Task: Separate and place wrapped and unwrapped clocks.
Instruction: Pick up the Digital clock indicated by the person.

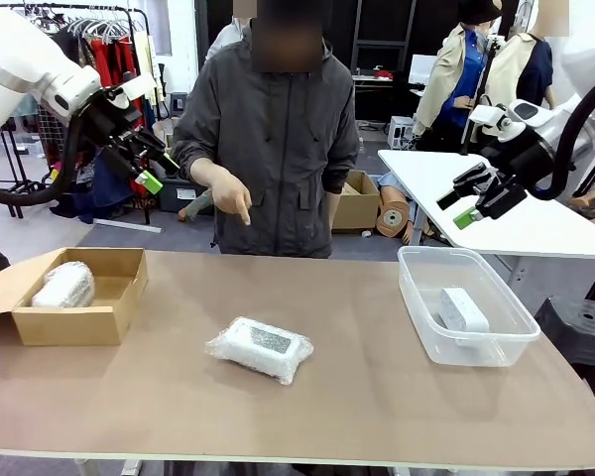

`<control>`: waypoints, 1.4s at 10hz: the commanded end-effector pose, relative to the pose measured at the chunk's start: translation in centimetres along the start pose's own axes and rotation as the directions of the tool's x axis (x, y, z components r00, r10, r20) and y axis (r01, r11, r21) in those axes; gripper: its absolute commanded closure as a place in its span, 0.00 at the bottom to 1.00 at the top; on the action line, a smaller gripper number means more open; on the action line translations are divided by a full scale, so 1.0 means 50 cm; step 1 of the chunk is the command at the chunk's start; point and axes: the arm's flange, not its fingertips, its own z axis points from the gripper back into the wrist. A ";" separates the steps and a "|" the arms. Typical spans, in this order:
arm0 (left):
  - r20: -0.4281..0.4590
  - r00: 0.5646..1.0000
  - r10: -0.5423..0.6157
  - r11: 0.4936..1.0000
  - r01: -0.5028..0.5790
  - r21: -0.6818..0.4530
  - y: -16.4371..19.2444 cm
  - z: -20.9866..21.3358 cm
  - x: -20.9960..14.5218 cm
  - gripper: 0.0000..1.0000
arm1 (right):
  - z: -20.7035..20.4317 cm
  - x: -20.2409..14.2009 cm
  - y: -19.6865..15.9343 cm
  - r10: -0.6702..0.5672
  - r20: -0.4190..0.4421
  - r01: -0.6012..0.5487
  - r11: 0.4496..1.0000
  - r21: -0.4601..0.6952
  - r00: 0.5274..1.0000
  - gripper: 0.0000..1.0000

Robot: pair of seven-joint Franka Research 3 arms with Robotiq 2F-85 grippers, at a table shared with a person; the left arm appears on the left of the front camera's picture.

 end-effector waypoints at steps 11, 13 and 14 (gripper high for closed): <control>0.007 1.000 -0.002 1.000 0.002 -0.003 -0.002 0.002 0.002 0.00 | 0.002 0.004 -0.001 -0.015 0.001 0.015 1.000 -0.002 1.000 0.00; 0.007 1.000 -0.002 1.000 0.002 -0.003 -0.002 0.002 0.002 0.00 | 0.002 0.004 -0.001 -0.015 0.001 0.015 1.000 -0.002 1.000 0.00; 0.007 1.000 -0.002 1.000 0.002 -0.003 -0.002 0.002 0.002 0.00 | 0.002 0.004 -0.001 -0.015 0.001 0.015 1.000 -0.002 1.000 0.00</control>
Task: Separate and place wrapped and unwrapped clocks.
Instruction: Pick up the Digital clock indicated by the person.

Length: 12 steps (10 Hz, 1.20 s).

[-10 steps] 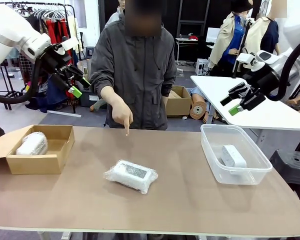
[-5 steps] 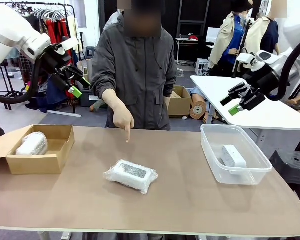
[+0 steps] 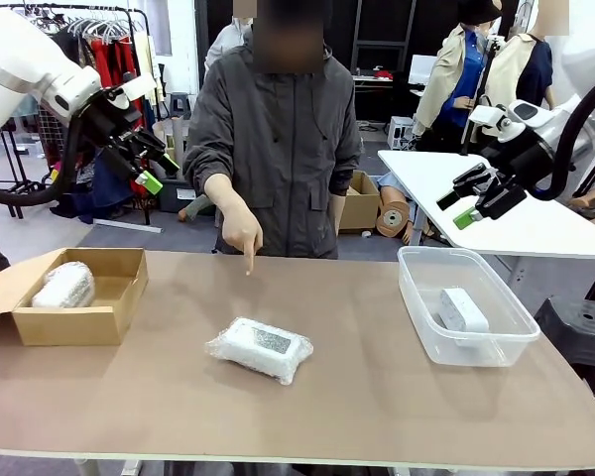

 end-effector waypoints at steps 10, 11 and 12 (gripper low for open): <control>-0.558 0.805 -0.202 0.979 0.181 -0.093 -0.086 -0.258 0.071 0.00 | 0.002 0.004 -0.001 -0.015 0.001 0.015 1.000 -0.002 1.000 0.00; -0.602 0.766 -0.224 0.974 0.195 -0.114 -0.087 -0.285 0.060 0.00 | 0.002 0.004 -0.001 -0.015 0.001 0.015 1.000 -0.002 1.000 0.00; -0.605 0.759 -0.241 0.970 0.204 -0.131 -0.088 -0.325 0.054 0.00 | 0.002 0.004 -0.001 -0.015 0.001 0.015 1.000 -0.002 1.000 0.00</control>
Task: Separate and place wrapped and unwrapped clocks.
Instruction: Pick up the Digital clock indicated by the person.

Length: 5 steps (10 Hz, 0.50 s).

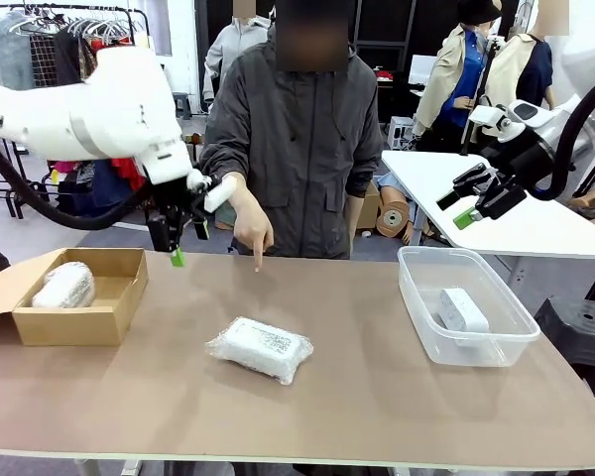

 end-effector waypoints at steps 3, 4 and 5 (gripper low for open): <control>-0.033 0.999 -0.007 1.000 0.007 0.005 0.000 -0.029 0.004 0.00 | 0.002 0.004 0.000 -0.015 0.001 0.015 1.000 -0.002 1.000 0.00; -0.033 0.999 -0.007 1.000 0.007 0.005 0.000 -0.029 0.004 0.00 | 0.002 0.004 0.000 -0.015 0.001 0.015 1.000 -0.002 1.000 0.00; -0.033 0.999 -0.007 1.000 0.007 0.005 0.000 -0.029 0.004 0.00 | 0.002 0.004 0.000 -0.015 0.001 0.015 1.000 -0.002 1.000 0.00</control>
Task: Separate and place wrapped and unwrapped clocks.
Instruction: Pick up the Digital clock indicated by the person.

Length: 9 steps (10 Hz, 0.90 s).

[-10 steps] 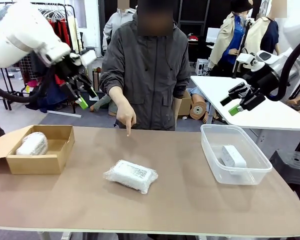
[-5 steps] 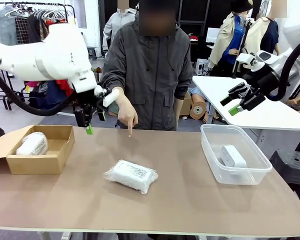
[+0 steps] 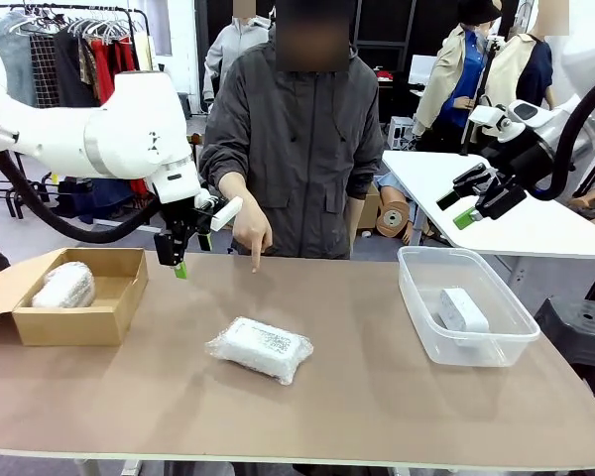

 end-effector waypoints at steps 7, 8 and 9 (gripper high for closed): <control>-0.056 0.998 -0.034 0.998 0.031 -0.050 0.006 -0.090 0.128 0.00 | 0.002 0.004 0.000 -0.015 0.001 0.015 1.000 -0.002 1.000 0.00; -0.101 0.995 -0.013 1.000 0.010 -0.027 0.004 -0.107 0.148 0.00 | 0.002 0.004 0.000 -0.015 0.001 0.015 1.000 -0.002 1.000 0.00; -0.102 0.995 0.000 1.000 -0.003 -0.030 0.002 -0.133 0.170 0.00 | 0.002 0.004 0.000 -0.015 0.001 0.015 1.000 -0.002 1.000 0.00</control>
